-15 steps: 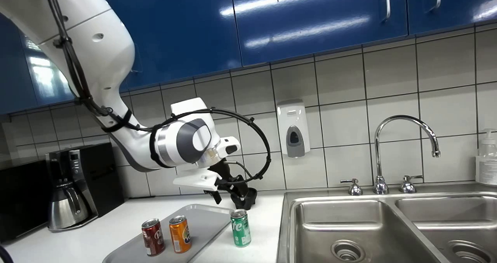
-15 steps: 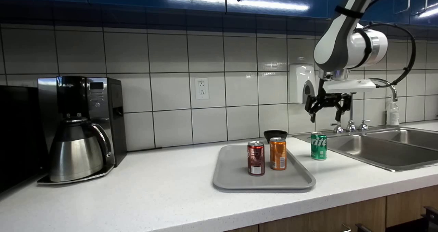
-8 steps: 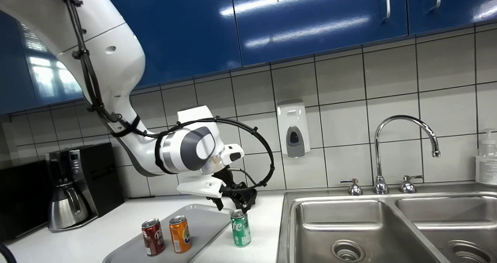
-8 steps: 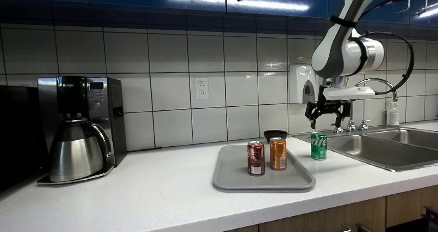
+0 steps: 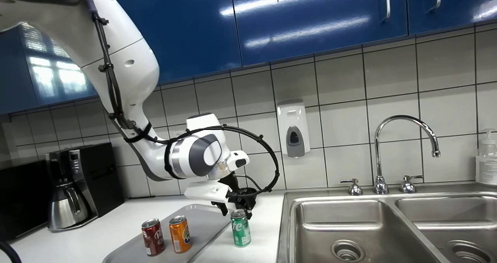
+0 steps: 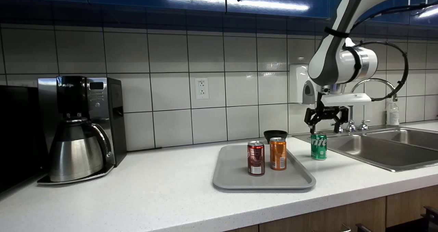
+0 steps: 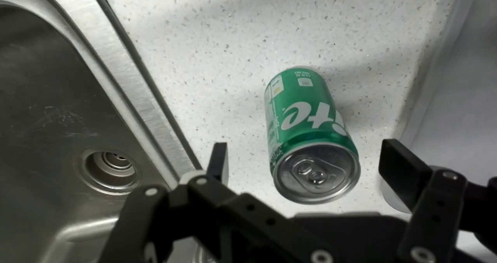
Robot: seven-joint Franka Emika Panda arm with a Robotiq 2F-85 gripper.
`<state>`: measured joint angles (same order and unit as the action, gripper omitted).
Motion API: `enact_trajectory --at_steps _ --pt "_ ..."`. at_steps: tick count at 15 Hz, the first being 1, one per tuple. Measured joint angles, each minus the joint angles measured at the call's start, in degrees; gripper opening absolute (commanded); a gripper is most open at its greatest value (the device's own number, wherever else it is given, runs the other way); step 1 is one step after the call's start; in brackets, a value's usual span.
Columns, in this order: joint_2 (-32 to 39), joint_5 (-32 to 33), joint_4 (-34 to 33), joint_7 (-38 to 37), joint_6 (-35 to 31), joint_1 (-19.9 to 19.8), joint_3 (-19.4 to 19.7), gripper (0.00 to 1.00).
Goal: Put the two cans on the tray
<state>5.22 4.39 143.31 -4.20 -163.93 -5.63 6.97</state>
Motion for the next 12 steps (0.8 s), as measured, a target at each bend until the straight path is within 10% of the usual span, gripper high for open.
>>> enact_trajectory --at_steps 9,12 --pt "6.9 0.0 -4.8 0.0 0.0 0.0 0.0 1.0" --pt "8.2 0.0 -6.0 0.0 0.0 0.0 0.0 0.68"
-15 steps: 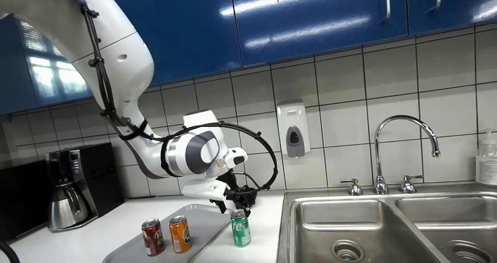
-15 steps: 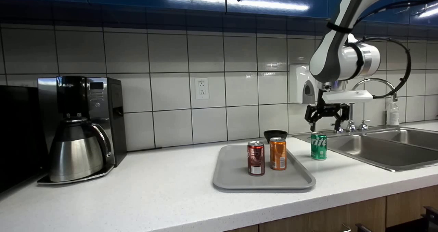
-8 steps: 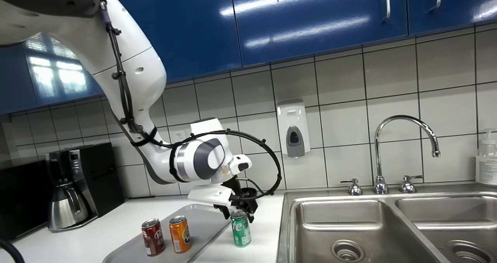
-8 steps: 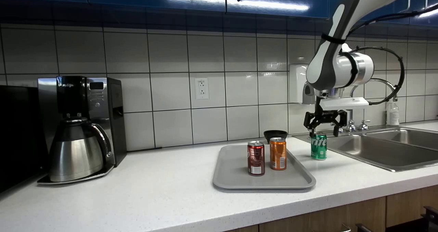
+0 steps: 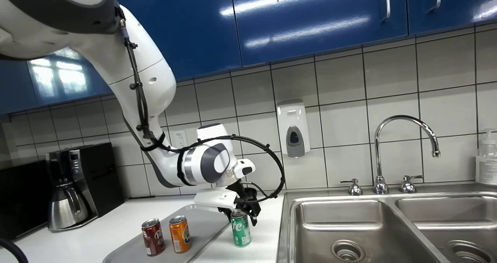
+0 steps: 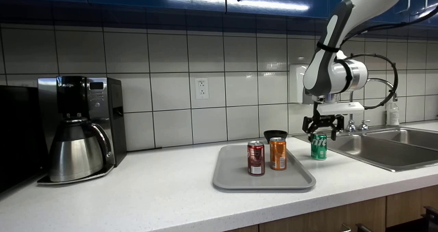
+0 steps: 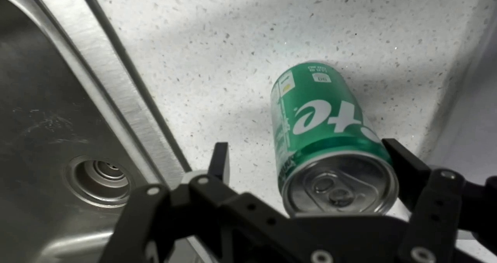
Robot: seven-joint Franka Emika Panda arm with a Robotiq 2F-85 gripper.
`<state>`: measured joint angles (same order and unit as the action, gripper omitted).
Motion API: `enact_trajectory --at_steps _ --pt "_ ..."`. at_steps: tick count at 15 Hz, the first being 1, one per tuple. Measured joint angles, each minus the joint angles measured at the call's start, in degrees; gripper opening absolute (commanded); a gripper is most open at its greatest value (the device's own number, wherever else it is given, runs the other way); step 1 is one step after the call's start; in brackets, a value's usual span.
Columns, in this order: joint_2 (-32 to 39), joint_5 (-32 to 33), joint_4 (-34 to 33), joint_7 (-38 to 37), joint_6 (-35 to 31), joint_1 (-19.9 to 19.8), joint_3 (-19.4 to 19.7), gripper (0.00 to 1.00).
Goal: Put the two cans on the tray
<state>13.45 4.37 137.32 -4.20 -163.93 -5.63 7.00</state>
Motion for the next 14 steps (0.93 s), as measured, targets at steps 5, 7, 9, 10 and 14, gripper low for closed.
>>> enact_trajectory --at_steps 5,7,9,10,14 --pt "1.1 0.0 -0.9 0.0 0.0 0.0 0.0 0.38" --pt "1.1 0.0 -0.9 0.1 0.0 0.0 0.0 0.38" --pt "1.1 0.0 -0.9 0.2 0.0 0.0 0.0 0.38" --pt "1.1 0.0 -0.9 0.3 0.0 0.0 0.0 0.38" --pt "0.7 -0.1 -1.0 1.1 -0.1 0.0 -0.4 0.38"
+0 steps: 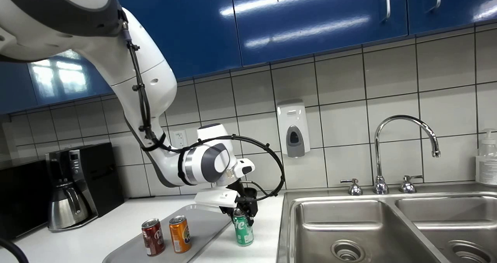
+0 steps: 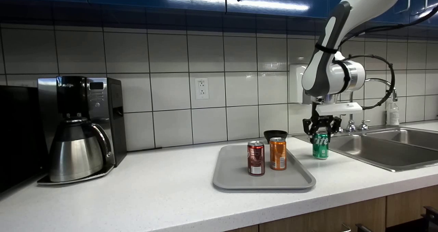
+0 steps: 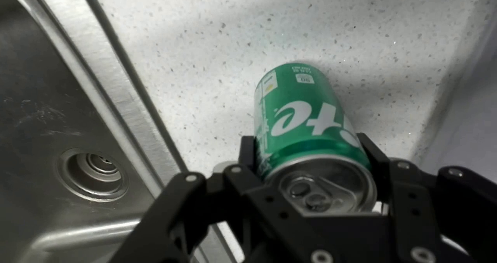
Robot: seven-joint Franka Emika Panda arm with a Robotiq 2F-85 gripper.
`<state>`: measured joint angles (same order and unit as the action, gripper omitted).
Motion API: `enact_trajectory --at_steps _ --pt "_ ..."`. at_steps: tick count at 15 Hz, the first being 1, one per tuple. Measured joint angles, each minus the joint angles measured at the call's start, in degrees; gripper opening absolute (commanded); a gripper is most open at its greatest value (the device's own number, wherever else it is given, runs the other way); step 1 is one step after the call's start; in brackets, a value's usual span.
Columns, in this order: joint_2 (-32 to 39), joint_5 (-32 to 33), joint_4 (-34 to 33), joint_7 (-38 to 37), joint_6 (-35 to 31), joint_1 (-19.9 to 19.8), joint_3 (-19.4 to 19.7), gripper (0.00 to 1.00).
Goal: Put the two cans on the tray
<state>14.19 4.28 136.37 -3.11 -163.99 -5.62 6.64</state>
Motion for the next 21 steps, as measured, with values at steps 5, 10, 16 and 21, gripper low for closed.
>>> enact_trajectory --at_steps 5,10,16,21 --pt "-2.4 0.0 0.2 0.2 -0.1 0.6 -0.8 0.38" --pt "-5.4 0.1 0.9 0.1 -0.1 2.9 -1.6 0.38" --pt "-6.4 0.5 0.7 -0.9 -0.1 7.0 -2.3 0.38" --pt "-5.0 1.6 -1.2 -3.0 -0.1 9.5 -3.0 0.38"
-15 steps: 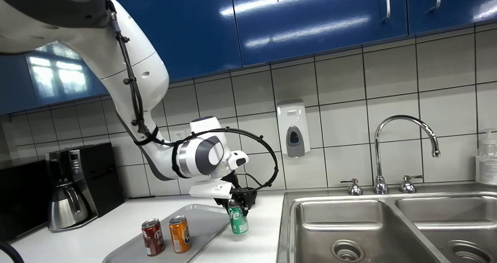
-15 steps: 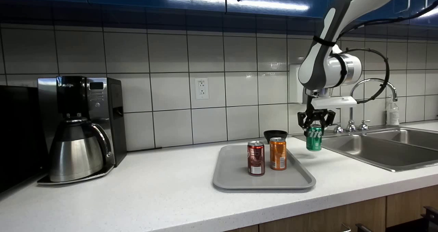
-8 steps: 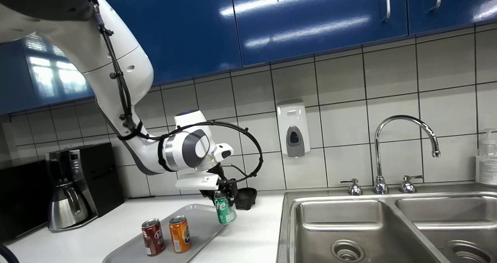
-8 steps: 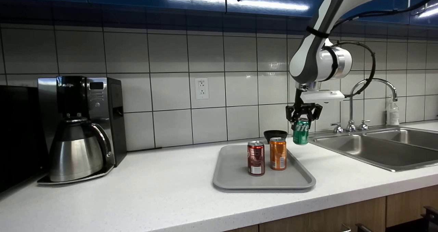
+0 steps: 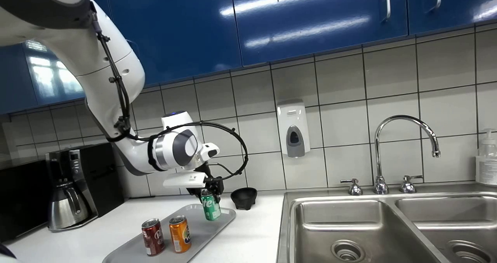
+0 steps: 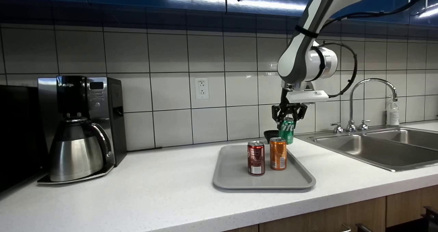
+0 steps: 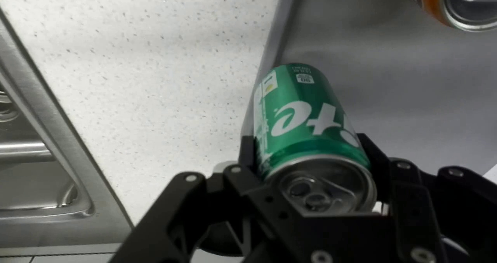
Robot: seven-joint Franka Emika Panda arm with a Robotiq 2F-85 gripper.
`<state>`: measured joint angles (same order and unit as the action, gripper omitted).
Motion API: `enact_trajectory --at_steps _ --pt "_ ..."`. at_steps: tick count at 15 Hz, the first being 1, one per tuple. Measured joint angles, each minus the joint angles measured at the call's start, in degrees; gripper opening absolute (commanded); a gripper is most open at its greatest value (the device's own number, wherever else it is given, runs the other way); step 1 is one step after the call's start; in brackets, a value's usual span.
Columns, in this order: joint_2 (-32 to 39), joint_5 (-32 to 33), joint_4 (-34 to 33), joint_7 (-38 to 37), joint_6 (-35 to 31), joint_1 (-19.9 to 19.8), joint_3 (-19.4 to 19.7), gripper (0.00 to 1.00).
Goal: Put the two cans on the tray
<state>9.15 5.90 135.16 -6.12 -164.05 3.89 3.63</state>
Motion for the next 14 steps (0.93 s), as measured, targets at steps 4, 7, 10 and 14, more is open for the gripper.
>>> enact_trajectory --at_steps 4,7,10,14 --pt "3.1 1.1 -3.4 -1.8 0.0 2.0 -0.1 0.38" --pt "6.5 1.3 -6.6 -2.8 0.0 3.3 -0.1 0.38" --pt "10.5 1.3 -10.1 -3.1 0.0 4.3 0.0 0.38" --pt "15.4 1.3 -14.7 -3.1 0.1 4.9 0.1 0.38"
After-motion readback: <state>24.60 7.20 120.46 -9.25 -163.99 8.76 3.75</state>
